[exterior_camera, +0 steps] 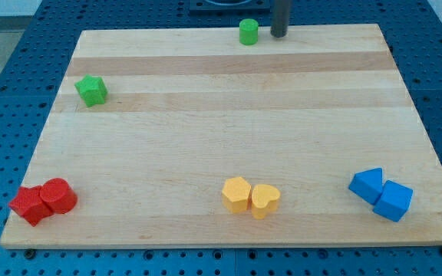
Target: Nudge green star right a bit
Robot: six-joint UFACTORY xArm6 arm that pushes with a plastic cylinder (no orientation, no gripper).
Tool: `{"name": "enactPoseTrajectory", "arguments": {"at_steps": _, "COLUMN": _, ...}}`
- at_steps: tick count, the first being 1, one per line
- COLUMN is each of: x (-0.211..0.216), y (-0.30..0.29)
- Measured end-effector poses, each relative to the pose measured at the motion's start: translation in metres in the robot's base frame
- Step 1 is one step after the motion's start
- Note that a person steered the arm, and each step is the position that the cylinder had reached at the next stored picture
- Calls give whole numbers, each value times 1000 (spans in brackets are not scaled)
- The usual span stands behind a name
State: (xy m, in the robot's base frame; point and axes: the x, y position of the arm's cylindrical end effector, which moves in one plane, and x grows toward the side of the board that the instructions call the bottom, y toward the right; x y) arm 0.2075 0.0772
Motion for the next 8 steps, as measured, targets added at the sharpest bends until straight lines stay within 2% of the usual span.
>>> {"name": "enactPoseTrajectory", "arguments": {"at_steps": 2, "x": 1, "y": -36}}
{"name": "enactPoseTrajectory", "arguments": {"at_steps": 3, "x": 8, "y": -13}}
{"name": "enactPoseTrajectory", "arguments": {"at_steps": 4, "x": 48, "y": 20}}
{"name": "enactPoseTrajectory", "arguments": {"at_steps": 5, "x": 139, "y": -1}}
{"name": "enactPoseTrajectory", "arguments": {"at_steps": 6, "x": 227, "y": -77}}
{"name": "enactPoseTrajectory", "arguments": {"at_steps": 7, "x": 252, "y": -187}}
{"name": "enactPoseTrajectory", "arguments": {"at_steps": 8, "x": 231, "y": -302}}
